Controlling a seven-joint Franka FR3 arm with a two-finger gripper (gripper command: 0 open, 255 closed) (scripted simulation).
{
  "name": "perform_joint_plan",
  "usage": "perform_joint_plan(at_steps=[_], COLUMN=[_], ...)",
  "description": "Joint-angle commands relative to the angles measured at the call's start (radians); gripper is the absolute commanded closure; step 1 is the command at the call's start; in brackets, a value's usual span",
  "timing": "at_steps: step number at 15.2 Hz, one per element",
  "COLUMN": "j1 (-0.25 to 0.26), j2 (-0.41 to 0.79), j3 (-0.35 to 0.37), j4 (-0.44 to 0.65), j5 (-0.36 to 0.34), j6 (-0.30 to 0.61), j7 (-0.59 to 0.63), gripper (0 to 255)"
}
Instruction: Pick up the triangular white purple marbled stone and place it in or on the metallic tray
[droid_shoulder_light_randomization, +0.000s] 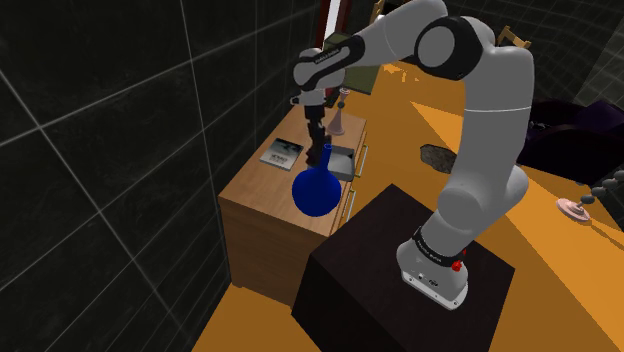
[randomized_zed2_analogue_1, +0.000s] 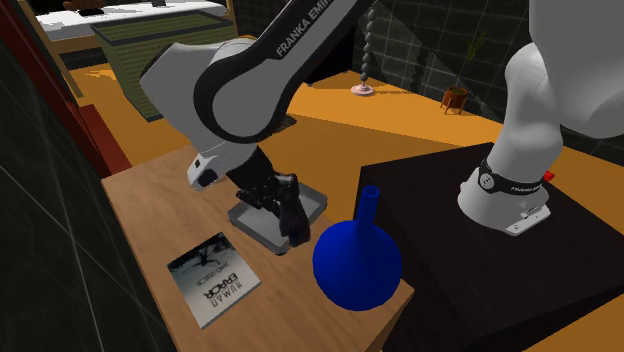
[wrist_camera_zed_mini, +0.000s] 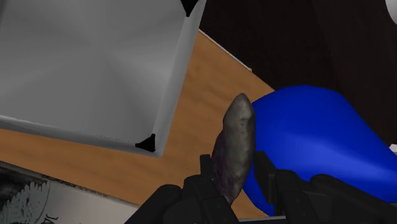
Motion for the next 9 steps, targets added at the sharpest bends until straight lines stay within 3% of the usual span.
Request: perform_joint_plan(at_steps=[1,9], j1=[0.0,-0.088], j2=[-0.016,0.022], j3=[0.002,-0.055], j4=[0.005,0.095], j5=[0.002,-0.039], j6=[-0.021,-0.076], j7=[0.001,-0.126], gripper=[255,255])
